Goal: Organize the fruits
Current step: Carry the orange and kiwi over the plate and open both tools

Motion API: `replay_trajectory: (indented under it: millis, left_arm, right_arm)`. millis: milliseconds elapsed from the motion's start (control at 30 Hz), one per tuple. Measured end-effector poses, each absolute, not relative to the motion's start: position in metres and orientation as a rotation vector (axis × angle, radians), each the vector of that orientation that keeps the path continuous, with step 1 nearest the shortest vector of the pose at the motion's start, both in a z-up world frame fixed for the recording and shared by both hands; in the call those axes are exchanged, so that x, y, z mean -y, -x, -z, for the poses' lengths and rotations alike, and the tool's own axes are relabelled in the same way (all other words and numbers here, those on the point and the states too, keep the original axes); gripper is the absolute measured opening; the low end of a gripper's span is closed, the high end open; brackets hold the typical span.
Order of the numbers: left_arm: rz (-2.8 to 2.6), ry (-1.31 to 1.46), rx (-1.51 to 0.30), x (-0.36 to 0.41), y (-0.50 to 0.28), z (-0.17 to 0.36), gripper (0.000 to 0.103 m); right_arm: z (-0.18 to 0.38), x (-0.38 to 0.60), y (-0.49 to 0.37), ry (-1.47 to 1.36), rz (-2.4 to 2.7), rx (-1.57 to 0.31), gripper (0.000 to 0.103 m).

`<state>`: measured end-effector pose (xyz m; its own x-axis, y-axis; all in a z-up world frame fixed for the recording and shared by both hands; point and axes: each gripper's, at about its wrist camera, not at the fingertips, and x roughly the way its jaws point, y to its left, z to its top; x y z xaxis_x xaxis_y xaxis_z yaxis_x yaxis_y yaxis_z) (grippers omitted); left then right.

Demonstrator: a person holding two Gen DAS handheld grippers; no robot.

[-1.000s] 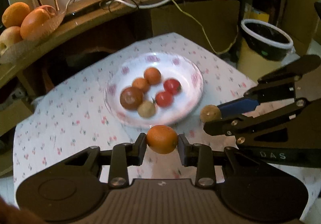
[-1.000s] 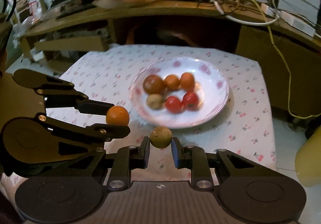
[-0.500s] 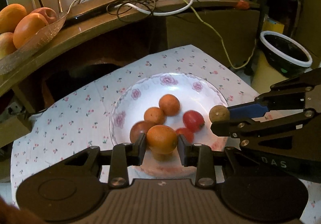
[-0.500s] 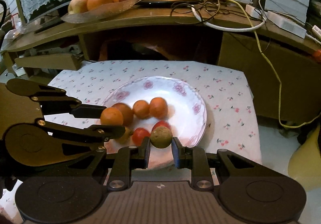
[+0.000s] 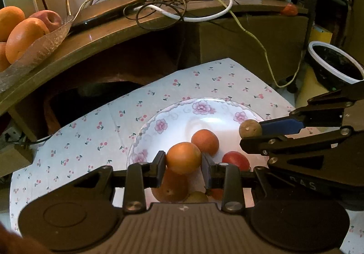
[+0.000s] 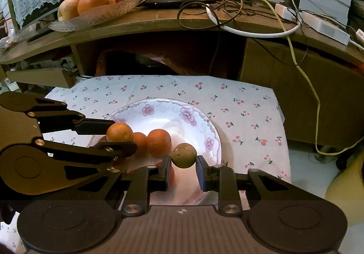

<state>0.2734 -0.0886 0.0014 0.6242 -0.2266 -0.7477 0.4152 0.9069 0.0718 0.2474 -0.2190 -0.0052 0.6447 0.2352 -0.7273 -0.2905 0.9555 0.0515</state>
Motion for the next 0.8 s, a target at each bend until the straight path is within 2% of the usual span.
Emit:
replay_trajectory:
  millis: [800]
  left_arm:
    - [0.33, -0.229, -0.824, 0.082, -0.29, 0.005, 0.039]
  right_arm:
    - [0.011, 0.216, -0.262, 0.046, -0.303, -0.829, 0.03]
